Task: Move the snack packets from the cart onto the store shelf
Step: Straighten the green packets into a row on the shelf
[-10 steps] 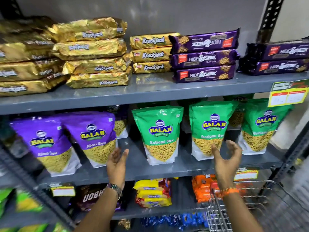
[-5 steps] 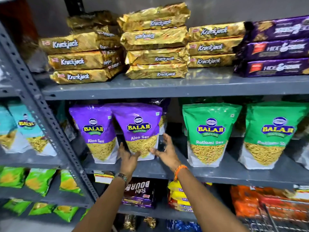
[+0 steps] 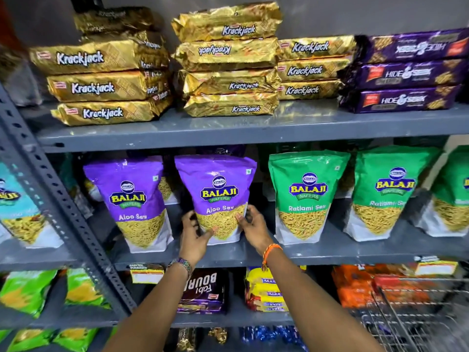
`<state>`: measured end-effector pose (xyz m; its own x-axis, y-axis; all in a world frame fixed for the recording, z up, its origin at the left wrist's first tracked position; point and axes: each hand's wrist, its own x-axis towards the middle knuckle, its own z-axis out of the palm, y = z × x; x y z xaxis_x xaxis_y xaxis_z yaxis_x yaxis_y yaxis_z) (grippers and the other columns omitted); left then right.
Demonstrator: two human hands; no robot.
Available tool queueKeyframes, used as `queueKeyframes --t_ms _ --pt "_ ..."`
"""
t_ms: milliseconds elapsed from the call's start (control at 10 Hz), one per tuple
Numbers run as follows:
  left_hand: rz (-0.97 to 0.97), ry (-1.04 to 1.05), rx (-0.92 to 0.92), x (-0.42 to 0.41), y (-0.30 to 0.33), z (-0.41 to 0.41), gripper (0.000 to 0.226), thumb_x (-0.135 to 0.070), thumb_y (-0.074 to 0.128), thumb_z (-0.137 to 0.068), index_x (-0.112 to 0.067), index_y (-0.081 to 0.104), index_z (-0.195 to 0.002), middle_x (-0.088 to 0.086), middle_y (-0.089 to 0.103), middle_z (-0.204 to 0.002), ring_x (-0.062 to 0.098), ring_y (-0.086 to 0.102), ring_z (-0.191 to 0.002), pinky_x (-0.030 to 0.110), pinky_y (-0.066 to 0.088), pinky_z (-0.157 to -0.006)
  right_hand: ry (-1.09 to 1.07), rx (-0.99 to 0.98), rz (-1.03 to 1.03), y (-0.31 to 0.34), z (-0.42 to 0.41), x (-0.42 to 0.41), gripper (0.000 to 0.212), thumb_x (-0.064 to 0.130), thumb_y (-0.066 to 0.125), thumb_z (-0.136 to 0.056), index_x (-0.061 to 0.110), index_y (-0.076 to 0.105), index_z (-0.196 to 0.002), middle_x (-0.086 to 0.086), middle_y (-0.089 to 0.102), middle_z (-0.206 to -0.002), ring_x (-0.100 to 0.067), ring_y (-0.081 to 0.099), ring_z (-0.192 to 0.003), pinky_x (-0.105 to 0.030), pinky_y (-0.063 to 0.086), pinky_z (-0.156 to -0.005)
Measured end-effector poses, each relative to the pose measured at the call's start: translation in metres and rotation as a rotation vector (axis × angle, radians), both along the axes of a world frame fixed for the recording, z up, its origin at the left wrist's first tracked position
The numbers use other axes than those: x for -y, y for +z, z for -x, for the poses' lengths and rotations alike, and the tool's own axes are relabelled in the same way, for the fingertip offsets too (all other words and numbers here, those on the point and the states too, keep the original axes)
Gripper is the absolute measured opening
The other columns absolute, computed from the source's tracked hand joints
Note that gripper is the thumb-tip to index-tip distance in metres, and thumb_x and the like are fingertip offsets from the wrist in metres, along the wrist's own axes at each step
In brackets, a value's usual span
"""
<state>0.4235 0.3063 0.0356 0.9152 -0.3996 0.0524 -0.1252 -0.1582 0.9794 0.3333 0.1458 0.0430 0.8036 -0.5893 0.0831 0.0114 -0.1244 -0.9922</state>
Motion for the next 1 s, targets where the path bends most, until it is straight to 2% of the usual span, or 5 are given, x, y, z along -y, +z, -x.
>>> queueKeyframes --t_ms 200,300,400,600,1000 --pt "0.0 0.0 -0.021 -0.007 0.005 0.001 0.086 -0.004 0.083 -0.073 -0.01 0.032 -0.142 0.021 0.06 -0.129 0.036 0.06 -0.119 0.045 0.052 -0.098 -0.001 -0.028 -0.057 0.013 0.012 -0.008 0.032 0.005 0.067 -0.094 0.003 0.054 -0.123 -0.011 0.069 -0.118 -0.035 0.064 -0.121 -0.028 0.057 -0.091" --pt "-0.01 -0.061 -0.018 -0.01 0.014 0.0 0.101 0.003 0.088 -0.063 -0.01 0.029 -0.144 0.017 0.056 -0.134 0.028 0.058 -0.119 0.04 0.05 -0.101 -0.444 0.119 0.047 0.011 0.051 -0.014 0.054 0.01 0.089 -0.072 0.017 0.055 -0.114 0.001 0.061 -0.104 -0.024 0.062 -0.103 -0.021 0.053 -0.083" --pt "-0.026 -0.106 -0.017 -0.009 0.019 0.0 0.108 0.001 0.092 -0.054 -0.011 0.03 -0.142 0.014 0.058 -0.132 0.029 0.059 -0.122 0.049 0.047 -0.107 -0.771 0.149 0.239 0.002 0.083 -0.003 0.076 0.021 0.096 -0.06 0.016 0.052 -0.122 -0.005 0.056 -0.115 -0.027 0.056 -0.109 -0.039 0.05 -0.095" --pt "-0.042 -0.128 0.014 -0.002 0.027 0.003 0.102 -0.018 0.087 -0.052 -0.008 0.036 -0.139 0.02 0.06 -0.134 0.037 0.059 -0.124 0.057 0.047 -0.105 -0.802 -0.138 0.283 0.002 0.11 0.034 0.13 0.025 0.103 -0.041 0.001 0.03 -0.146 -0.025 0.039 -0.146 -0.043 0.035 -0.138 -0.059 0.031 -0.116" --pt "-0.052 -0.104 0.055 -0.002 0.023 0.003 0.098 -0.019 0.091 -0.053 -0.012 0.04 -0.137 0.015 0.063 -0.131 0.034 0.061 -0.121 0.056 0.048 -0.104 -0.767 -0.248 0.325 -0.01 0.097 0.05 0.12 0.018 0.101 -0.045 0.003 0.034 -0.144 -0.022 0.046 -0.137 -0.044 0.042 -0.131 -0.054 0.031 -0.114"
